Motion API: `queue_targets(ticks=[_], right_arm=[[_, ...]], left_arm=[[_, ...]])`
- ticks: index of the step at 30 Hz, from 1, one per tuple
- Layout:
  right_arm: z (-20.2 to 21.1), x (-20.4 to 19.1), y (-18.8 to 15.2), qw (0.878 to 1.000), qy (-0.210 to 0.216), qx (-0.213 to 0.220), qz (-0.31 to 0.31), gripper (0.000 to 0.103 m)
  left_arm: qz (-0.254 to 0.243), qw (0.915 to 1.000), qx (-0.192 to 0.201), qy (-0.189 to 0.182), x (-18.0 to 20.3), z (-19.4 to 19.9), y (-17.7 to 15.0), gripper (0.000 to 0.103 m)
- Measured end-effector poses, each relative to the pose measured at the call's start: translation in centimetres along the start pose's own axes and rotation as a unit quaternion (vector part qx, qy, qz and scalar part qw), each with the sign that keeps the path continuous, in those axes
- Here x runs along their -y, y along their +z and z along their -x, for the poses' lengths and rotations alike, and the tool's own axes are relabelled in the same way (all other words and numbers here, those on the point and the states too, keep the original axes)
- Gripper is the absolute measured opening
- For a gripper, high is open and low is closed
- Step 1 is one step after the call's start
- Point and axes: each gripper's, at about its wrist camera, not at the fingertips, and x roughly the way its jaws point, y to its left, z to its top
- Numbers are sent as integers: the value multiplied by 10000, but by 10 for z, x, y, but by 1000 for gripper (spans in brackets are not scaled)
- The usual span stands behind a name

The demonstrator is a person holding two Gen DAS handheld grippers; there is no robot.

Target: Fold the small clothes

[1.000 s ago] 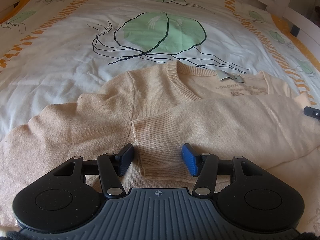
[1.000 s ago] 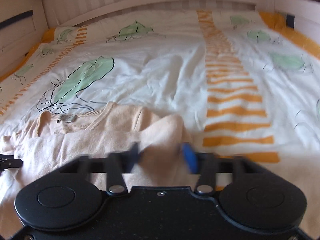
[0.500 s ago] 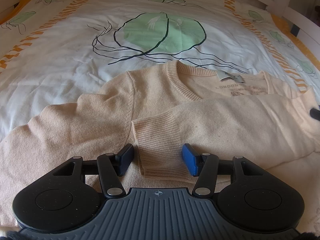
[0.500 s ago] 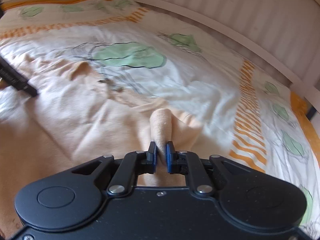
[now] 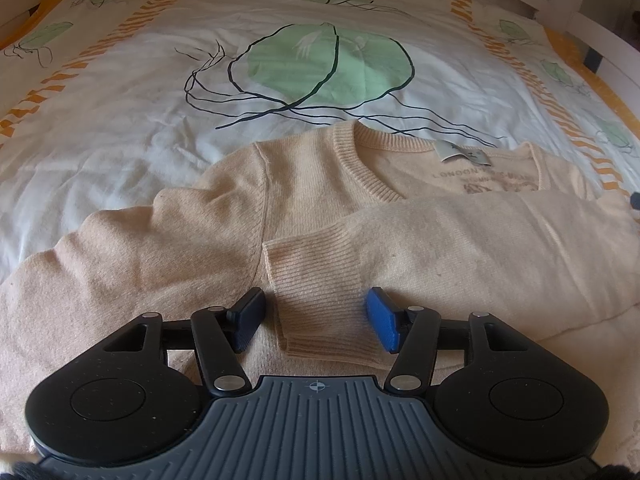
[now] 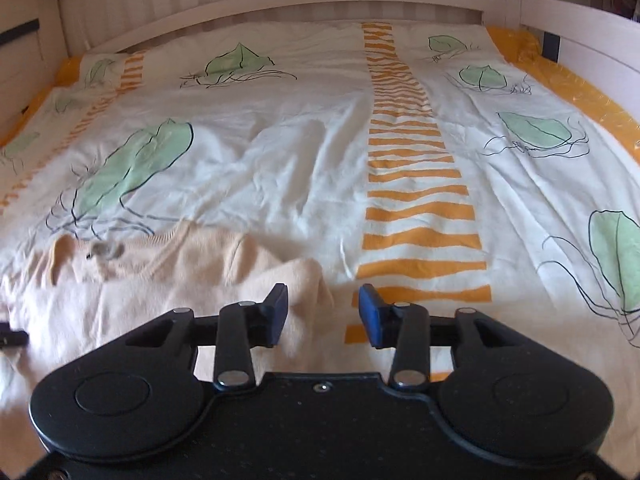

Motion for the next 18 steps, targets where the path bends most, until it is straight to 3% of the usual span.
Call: queue_targets(ticks=[4, 9, 14, 18], right_arm=[[-20, 11, 37, 9988, 218, -268, -346, 51], [-75, 1, 70, 9864, 485, -1567, 114, 50], [-93, -20, 60, 9579, 162, -2604, 1197, 50], [-79, -17, 49, 9416, -11, -2901, 1712, 53]], left_arm=[[8, 10000, -1, -27, -1, 0, 0, 56], [10, 10000, -18, -37, -2, 0, 0, 56], [57, 9999, -59, -77, -4, 1, 1, 56], [62, 9999, -70, -55, -3, 1, 1, 56]])
